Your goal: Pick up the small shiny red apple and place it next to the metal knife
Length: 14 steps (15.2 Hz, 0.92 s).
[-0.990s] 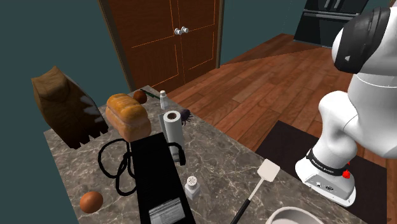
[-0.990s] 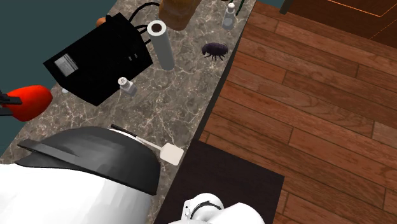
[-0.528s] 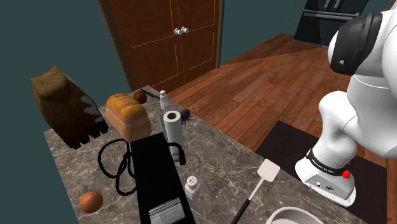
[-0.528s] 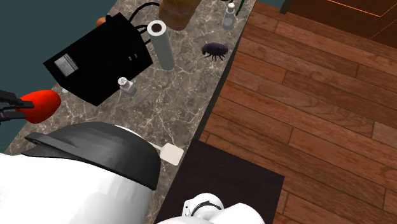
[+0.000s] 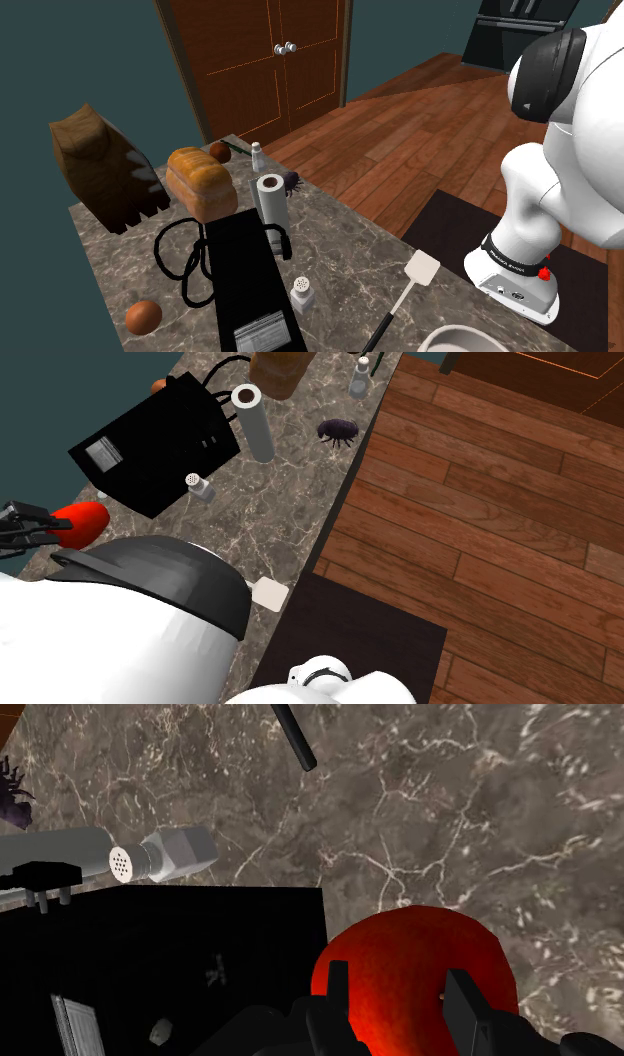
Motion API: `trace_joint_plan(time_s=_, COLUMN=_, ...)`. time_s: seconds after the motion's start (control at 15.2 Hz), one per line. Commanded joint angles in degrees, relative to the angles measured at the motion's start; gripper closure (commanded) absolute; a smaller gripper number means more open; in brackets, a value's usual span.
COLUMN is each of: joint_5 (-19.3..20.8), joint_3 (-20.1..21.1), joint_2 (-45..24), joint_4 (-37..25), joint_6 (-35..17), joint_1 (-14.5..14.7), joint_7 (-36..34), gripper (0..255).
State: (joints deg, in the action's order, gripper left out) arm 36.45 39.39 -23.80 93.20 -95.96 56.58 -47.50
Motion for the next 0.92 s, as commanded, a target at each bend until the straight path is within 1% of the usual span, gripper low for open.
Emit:
trace_joint_plan(time_s=0.0, joint_5=0.27, joint_3=-0.13, joint_2=-0.20, joint_4=1.15, joint_6=-1.22, joint_1=-0.20, joint_7=-0.50, gripper=255)
trace_joint_plan(time_s=0.59, joint_5=2.50, joint_3=-1.16, joint_2=-3.00, joint_4=4.44, joint_6=-5.96, joint_1=0.09, joint_7=-3.49, gripper=255)
trace_joint_plan(time_s=0.86, joint_5=2.50, joint_3=-1.16, joint_2=-3.00, joint_4=4.44, joint_6=-5.96, joint_1=0.09, joint_7=-3.49, gripper=255)
